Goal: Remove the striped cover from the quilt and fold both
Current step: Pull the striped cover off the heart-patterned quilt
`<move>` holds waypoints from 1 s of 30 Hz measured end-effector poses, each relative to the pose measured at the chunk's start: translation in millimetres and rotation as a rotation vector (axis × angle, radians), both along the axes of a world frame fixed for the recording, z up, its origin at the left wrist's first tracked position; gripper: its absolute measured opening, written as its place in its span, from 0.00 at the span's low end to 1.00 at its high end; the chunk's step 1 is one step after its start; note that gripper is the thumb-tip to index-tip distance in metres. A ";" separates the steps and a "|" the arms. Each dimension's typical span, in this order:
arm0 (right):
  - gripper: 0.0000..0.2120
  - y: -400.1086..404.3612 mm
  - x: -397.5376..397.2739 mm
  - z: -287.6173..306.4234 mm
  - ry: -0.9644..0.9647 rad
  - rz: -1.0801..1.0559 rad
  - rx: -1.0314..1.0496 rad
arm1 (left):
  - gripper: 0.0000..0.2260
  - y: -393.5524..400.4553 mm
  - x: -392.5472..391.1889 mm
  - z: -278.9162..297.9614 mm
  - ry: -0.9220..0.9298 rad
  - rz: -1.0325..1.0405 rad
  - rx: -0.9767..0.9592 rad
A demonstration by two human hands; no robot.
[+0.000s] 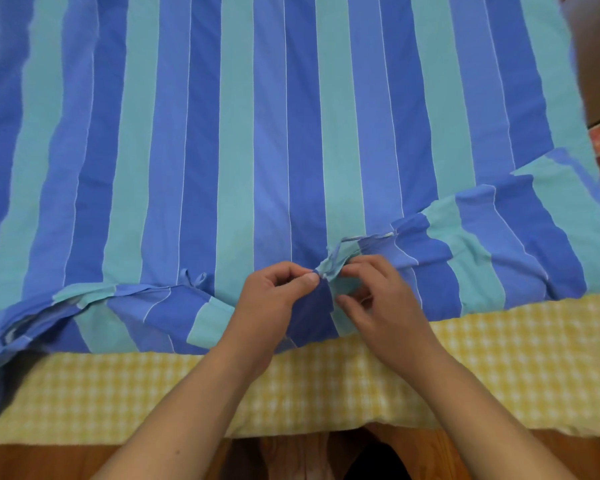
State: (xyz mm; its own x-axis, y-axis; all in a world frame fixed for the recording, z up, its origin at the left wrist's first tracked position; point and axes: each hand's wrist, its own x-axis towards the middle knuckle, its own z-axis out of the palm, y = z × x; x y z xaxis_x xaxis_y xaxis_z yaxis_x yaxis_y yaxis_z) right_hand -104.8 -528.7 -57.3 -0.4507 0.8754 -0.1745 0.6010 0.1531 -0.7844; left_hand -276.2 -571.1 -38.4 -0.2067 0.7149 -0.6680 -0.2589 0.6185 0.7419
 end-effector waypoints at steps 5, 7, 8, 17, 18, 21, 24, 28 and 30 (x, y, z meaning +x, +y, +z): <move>0.17 -1.2 -4.7 -0.8 0.036 -0.065 0.117 | 0.08 13.3 -14.6 11.3 -0.101 -0.135 -0.043; 0.16 0.9 -3.1 0.6 0.015 -0.090 0.180 | 0.07 17.8 -22.4 14.2 -0.062 -0.236 -0.057; 0.15 1.6 -1.5 0.0 -0.008 -0.094 0.199 | 0.06 20.0 -25.6 15.5 -0.033 -0.302 -0.060; 0.08 -20.8 21.2 9.9 0.039 0.094 0.131 | 0.07 49.0 -37.5 2.6 0.926 -0.562 0.168; 0.07 -29.2 27.3 9.1 -0.019 0.170 0.056 | 0.07 57.7 -40.4 -1.6 1.043 -0.509 0.202; 0.05 -52.5 52.3 -2.9 -0.412 0.463 -0.245 | 0.07 86.9 -51.7 -17.6 1.151 -0.366 0.272; 0.27 -68.9 74.8 -16.9 -0.766 0.584 -0.454 | 0.07 99.3 -55.7 -45.0 0.971 -0.505 0.243; 0.30 -68.3 64.4 -25.5 -0.643 0.384 -0.429 | 0.28 48.2 -77.5 -74.4 0.986 -0.692 0.040; 0.28 -64.8 48.1 -27.7 -0.579 0.412 -0.386 | 0.25 2.0 -103.9 -77.3 1.046 -0.563 0.030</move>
